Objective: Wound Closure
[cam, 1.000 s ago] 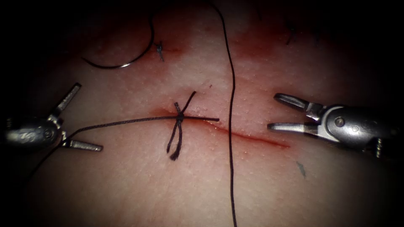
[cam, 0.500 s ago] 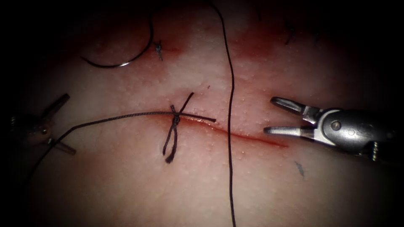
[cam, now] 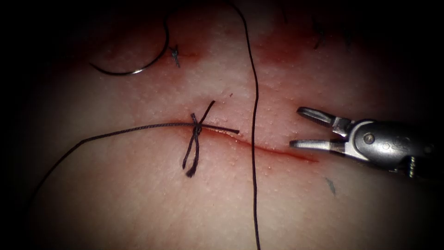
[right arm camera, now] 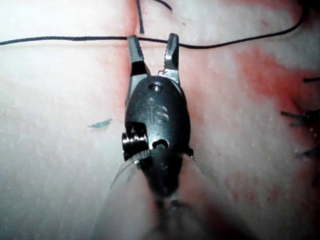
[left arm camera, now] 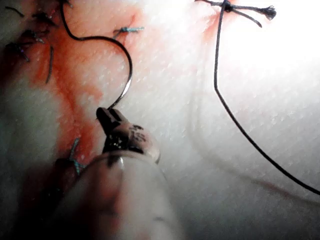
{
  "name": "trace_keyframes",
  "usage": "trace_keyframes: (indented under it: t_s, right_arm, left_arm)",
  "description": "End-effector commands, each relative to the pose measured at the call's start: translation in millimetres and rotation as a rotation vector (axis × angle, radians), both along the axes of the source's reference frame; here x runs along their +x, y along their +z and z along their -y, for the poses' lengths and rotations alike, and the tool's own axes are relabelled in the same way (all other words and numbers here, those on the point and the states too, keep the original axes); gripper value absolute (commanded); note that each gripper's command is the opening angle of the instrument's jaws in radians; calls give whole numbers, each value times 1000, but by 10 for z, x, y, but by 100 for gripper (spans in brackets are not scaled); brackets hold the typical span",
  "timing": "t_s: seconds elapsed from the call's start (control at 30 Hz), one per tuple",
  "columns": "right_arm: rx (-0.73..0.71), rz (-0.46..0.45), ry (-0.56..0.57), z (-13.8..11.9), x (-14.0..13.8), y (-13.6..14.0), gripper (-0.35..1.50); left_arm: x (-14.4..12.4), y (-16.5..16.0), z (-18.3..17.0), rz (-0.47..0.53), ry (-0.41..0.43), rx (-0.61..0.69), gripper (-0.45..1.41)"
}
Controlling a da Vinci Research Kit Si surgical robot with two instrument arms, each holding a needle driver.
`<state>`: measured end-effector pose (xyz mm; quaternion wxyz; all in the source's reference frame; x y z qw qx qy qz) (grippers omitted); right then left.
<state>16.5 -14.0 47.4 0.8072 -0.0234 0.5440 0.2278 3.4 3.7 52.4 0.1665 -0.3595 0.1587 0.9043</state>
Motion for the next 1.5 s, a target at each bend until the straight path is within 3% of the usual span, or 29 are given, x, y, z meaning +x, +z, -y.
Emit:
trace_keyframes:
  t_s: [0.03, 0.1, 0.17, 0.2, 0.3, 0.33, 0.53, 0.8, 0.83, 1.0, 1.5]
  right_arm:
    - [1, -2, -1, 4, 8, 6, 64]
    - [1, -2, -1, 4, 8, 6, 64]
    - [1, -5, -3, 5, 9, 5, 66]
    - [1, -5, -3, 5, 9, 5, 66]
    - [2, -14, -11, 8, 14, 2, 68]
    - [4, -18, -23, 10, 18, 0, 68]
    - [8, -30, -49, 17, 32, -4, 73]
    - [6, -39, -60, 21, 43, -4, 76]
    - [4, -36, -62, 23, 45, -2, 76]
    - [2, -30, -73, 28, 52, 3, 78]
    - [-2, -34, -82, 30, 57, 7, 74]
  left_arm:
    - [-23, -9, 5, 74, 19, 5, 0]
    - [-51, -32, 11, 161, 35, 42, 0]
    - [-102, -63, 34, 285, 89, 74, -3]
    - [-102, -63, 34, 285, 89, 74, -3]
    - [-149, -82, 64, 348, 181, 111, -5]
    - [-174, -85, 83, 339, 229, 122, -5]
    - [-213, -60, 118, 245, 347, 134, 10]
    - [-231, -1, 134, 207, 419, 124, 32]
    - [-232, 8, 129, 192, 412, 114, 42]
    - [-229, 21, 117, 142, 377, 96, 57]
    - [-234, 66, 114, 79, 361, 71, 54]
